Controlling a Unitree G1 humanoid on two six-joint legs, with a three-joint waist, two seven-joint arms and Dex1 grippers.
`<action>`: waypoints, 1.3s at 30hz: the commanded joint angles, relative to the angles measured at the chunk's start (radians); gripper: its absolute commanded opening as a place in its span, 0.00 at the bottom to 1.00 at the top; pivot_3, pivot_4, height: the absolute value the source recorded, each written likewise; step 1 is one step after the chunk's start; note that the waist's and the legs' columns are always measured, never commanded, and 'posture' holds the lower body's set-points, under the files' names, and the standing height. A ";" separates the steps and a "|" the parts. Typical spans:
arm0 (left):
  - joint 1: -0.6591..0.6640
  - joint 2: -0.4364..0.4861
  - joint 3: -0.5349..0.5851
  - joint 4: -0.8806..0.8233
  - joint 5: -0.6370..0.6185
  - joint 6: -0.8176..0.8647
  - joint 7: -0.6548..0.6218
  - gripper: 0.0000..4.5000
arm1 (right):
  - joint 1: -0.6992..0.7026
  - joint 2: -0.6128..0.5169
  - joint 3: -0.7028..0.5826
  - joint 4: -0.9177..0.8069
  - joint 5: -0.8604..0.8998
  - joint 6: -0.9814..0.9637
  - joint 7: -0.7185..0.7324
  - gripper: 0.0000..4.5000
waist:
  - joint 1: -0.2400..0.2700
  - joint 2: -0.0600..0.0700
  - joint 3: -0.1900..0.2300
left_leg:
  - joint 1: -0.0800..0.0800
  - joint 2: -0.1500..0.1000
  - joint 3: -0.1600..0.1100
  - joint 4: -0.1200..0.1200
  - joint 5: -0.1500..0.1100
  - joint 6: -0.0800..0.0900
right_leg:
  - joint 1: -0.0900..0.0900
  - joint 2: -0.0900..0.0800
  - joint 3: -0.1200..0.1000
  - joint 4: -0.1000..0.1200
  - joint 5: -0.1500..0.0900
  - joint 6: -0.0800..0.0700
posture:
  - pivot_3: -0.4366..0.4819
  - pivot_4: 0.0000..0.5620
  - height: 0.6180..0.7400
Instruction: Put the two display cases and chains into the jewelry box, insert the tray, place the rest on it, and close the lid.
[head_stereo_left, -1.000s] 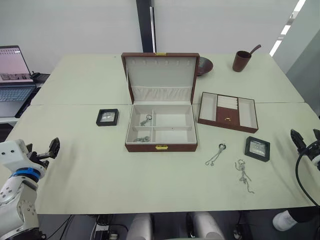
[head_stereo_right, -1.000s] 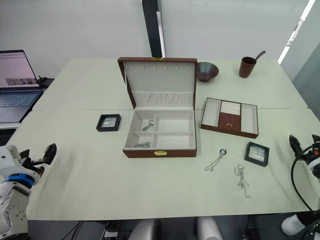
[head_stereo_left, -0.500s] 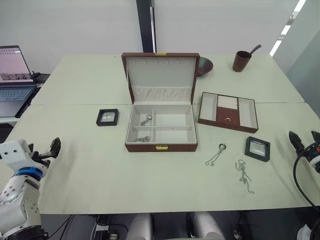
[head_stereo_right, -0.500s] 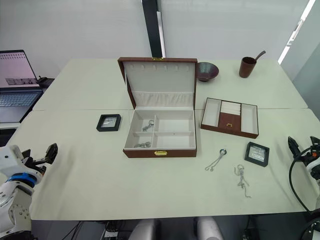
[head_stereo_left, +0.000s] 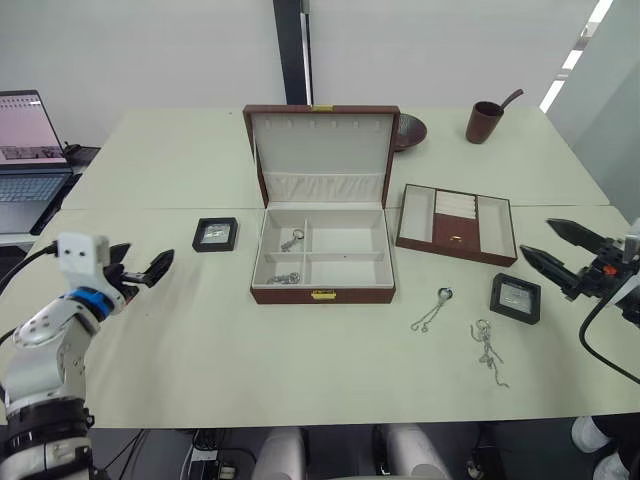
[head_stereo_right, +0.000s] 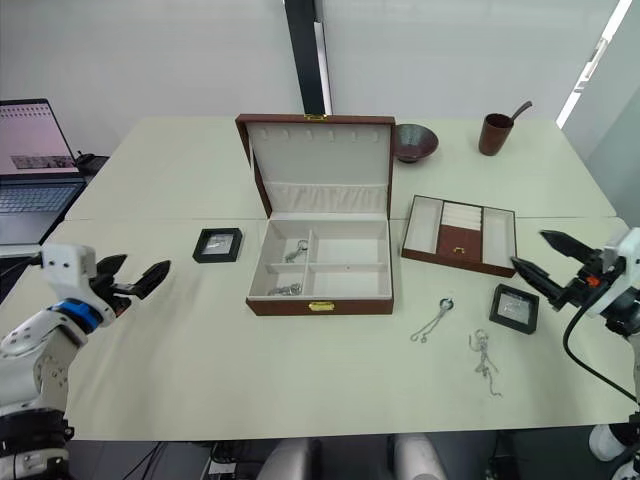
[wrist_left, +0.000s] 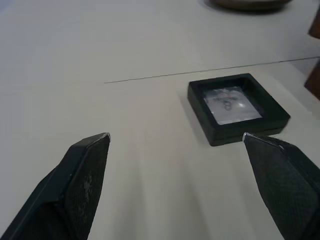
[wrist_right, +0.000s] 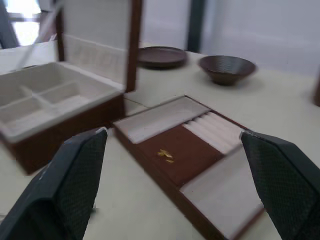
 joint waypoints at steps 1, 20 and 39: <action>-0.063 0.050 -0.072 0.043 0.037 -0.052 -0.124 0.98 | 0.008 -0.045 0.016 -0.191 0.081 0.109 0.031 1.00 | 0.001 0.000 0.000 | 0.000 0.000 0.000 0.000 0.000 0.000 | 0.000 0.000 0.000 0.000 0.000 0.000 | 0.48 0.27 1.00; -0.589 0.145 -0.436 0.681 0.380 -0.380 -0.525 0.98 | 0.015 -0.035 0.097 -0.394 0.054 0.148 0.051 1.00 | 0.000 -0.001 0.001 | -0.003 -0.002 -0.001 0.000 0.000 0.000 | -0.002 0.002 -0.001 0.000 0.000 0.000 | 0.48 0.27 1.00; -0.659 0.107 -0.467 0.832 0.488 -0.451 -0.495 0.84 | 0.018 -0.026 0.103 -0.416 0.034 0.134 0.042 1.00 | 0.000 -0.002 0.001 | -0.003 -0.002 -0.001 0.001 0.000 0.000 | -0.002 0.003 -0.001 0.001 0.000 0.000 | 0.48 0.27 1.00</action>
